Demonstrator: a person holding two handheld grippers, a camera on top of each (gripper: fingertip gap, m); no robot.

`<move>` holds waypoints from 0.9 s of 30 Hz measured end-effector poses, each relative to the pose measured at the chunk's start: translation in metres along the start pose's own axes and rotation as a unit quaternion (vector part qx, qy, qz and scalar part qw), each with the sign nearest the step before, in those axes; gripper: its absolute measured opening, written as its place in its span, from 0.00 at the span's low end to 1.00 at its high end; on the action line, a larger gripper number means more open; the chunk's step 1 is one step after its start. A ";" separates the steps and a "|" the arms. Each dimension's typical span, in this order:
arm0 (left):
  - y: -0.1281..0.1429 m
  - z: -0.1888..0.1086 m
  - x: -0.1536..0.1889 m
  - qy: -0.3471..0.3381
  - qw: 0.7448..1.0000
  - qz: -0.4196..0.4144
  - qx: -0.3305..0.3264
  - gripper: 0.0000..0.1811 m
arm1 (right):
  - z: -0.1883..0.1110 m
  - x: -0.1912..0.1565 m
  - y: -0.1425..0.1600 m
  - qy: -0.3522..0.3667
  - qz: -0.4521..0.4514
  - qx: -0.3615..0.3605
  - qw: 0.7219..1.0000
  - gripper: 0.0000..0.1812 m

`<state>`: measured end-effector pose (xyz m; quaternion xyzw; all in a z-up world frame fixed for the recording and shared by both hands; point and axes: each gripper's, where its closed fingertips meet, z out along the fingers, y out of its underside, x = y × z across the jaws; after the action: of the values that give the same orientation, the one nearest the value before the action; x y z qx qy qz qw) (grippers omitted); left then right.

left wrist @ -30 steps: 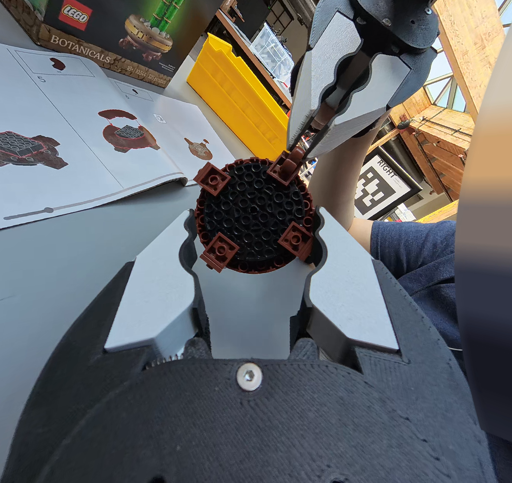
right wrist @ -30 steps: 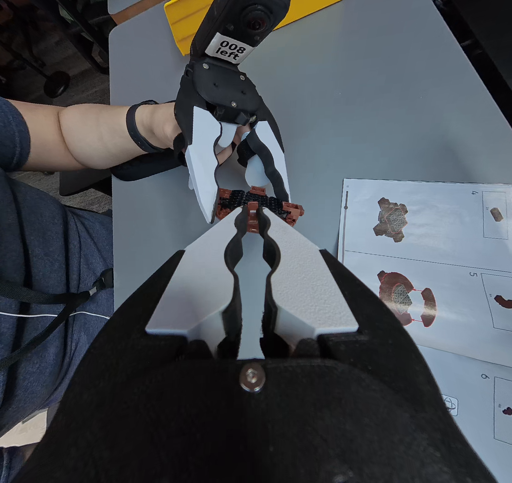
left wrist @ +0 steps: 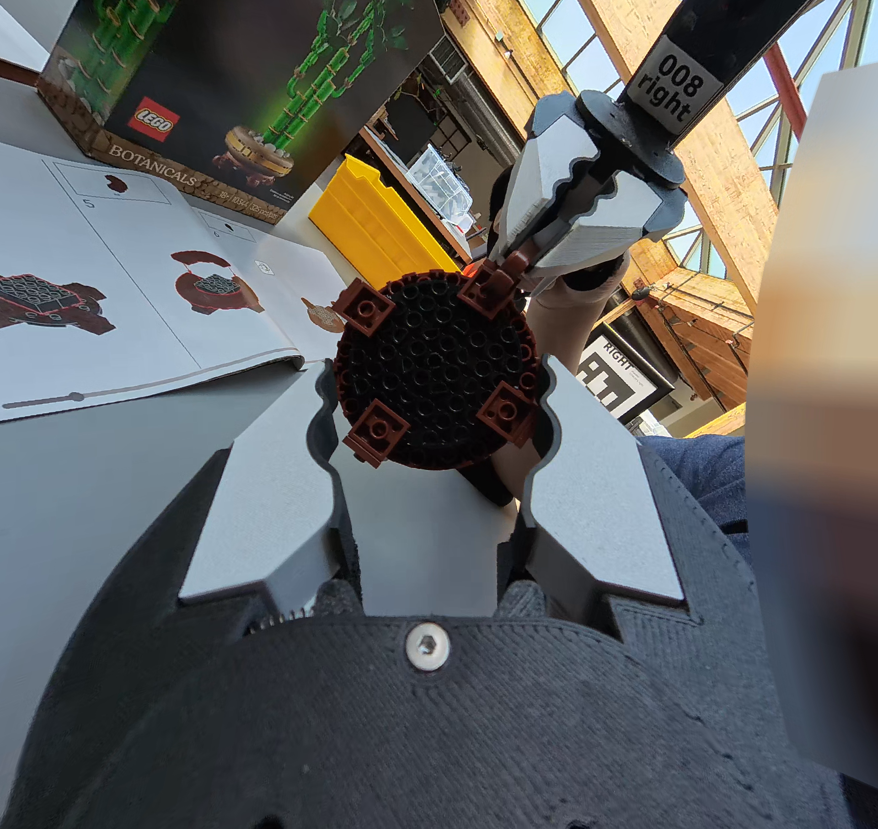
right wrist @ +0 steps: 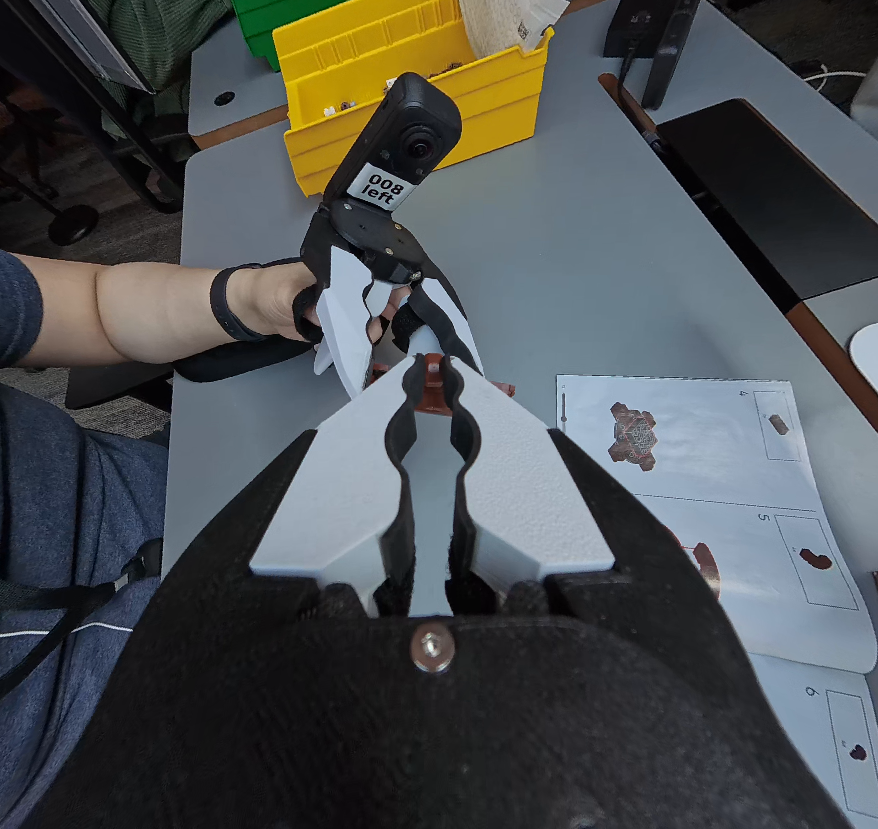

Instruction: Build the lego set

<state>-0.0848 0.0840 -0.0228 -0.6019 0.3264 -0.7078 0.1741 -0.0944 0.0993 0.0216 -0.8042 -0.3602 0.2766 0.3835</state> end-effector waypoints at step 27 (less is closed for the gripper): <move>-0.020 -0.009 -0.001 0.005 0.997 0.004 0.078 0.46 | 0.004 0.009 -0.021 0.006 0.060 0.077 0.995 0.03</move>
<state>-0.0902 0.1010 -0.0104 -0.5814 0.2729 -0.7337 0.2215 -0.1001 0.1173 0.0352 -0.7941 -0.2863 0.3211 0.4294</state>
